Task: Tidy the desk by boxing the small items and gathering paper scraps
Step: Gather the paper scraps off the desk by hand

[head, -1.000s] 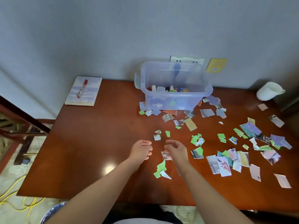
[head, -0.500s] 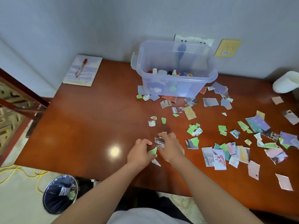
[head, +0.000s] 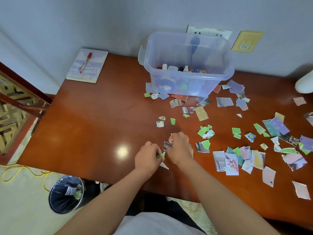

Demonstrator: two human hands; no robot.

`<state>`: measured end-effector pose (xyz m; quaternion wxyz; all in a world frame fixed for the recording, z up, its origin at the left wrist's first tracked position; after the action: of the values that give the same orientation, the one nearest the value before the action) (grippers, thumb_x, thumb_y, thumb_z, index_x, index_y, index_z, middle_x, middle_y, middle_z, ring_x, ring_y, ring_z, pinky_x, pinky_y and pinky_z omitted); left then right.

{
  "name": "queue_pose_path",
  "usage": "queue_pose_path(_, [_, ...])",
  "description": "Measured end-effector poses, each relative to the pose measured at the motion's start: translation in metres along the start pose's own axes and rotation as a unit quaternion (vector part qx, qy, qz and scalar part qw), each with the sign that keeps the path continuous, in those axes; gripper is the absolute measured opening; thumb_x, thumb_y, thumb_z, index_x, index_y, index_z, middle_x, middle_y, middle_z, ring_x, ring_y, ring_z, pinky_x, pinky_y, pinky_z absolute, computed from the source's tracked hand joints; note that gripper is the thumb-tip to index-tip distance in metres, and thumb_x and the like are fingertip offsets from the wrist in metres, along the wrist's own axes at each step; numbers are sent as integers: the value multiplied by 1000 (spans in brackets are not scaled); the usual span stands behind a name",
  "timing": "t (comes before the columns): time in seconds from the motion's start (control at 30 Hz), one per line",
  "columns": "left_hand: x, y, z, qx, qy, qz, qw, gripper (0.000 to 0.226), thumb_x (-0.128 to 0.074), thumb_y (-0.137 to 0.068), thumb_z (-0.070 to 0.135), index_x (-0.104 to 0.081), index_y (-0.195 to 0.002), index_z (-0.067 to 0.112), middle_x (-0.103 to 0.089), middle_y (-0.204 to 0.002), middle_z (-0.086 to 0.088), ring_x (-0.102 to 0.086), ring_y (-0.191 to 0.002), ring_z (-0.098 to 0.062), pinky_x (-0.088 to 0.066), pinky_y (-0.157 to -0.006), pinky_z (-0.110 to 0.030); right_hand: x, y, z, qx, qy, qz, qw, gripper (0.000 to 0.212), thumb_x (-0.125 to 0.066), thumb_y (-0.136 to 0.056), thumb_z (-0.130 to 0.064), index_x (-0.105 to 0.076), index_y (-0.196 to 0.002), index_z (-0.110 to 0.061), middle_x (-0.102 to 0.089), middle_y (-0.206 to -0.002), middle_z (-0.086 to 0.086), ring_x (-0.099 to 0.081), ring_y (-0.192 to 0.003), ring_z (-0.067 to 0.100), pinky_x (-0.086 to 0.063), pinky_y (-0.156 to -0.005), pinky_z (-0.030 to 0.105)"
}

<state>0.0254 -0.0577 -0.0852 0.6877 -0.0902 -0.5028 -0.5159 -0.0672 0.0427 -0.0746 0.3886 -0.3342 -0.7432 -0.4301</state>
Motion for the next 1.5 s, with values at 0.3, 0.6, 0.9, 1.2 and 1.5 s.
queue_pose_path(0.3, [1, -17, -20, 100, 265, -56, 957, 10, -61, -91, 19, -66, -97, 25, -57, -73, 11, -54, -66, -5, -46, -61, -16, -2, 1, 11, -52, -260, -10, 964, 26, -53, -91, -11, -61, -109, -29, -62, -110, -8, -59, -98, 14, -50, -75, 27])
queue_pose_path(0.6, [12, -4, -24, 232, 373, -64, 896, 22, -37, -85, 8, -45, -67, 17, -38, -60, 0, -31, -51, -16, -27, -49, -27, -12, 14, 4, -146, -387, -136, 900, 20, -64, -79, -29, -51, -70, -17, -47, -60, 0, -44, -54, 16, -36, -51, 27])
queue_pose_path(0.9, [14, 14, -24, 6, -41, -62, 997, 26, -65, -73, 43, -52, -92, 31, -62, -78, 13, -61, -79, -12, -47, -65, -28, -25, 27, -16, 94, 24, -128, 987, 35, -72, -79, -30, -57, -110, -34, -46, -110, -8, -59, -88, 15, -53, -73, 31])
queue_pose_path(1.2, [5, 19, -25, -7, -62, -40, 997, 18, -64, -84, 39, -57, -99, 31, -66, -103, 11, -62, -99, -14, -48, -77, -28, -23, 35, -17, 73, 23, -96, 992, 13, -72, -85, -27, -66, -96, -29, -46, -108, -7, -57, -85, 15, -44, -62, 24])
queue_pose_path(1.5, [2, 17, -26, 5, -60, -63, 996, 13, -65, -83, 35, -53, -80, 31, -66, -93, 10, -62, -92, -16, -46, -71, -28, -23, 38, -22, 106, 12, -104, 989, 24, -66, -87, -18, -56, -103, -33, -50, -107, -7, -56, -85, 17, -31, -53, 21])
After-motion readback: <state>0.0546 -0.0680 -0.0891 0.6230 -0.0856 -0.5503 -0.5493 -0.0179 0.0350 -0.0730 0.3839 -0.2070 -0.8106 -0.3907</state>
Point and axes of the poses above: each hand's wrist, its own y-axis away from the middle knuckle, its own x-axis out of the back of the hand, z = x × y, the point moved 6 cm from there along -y, towards the middle knuckle
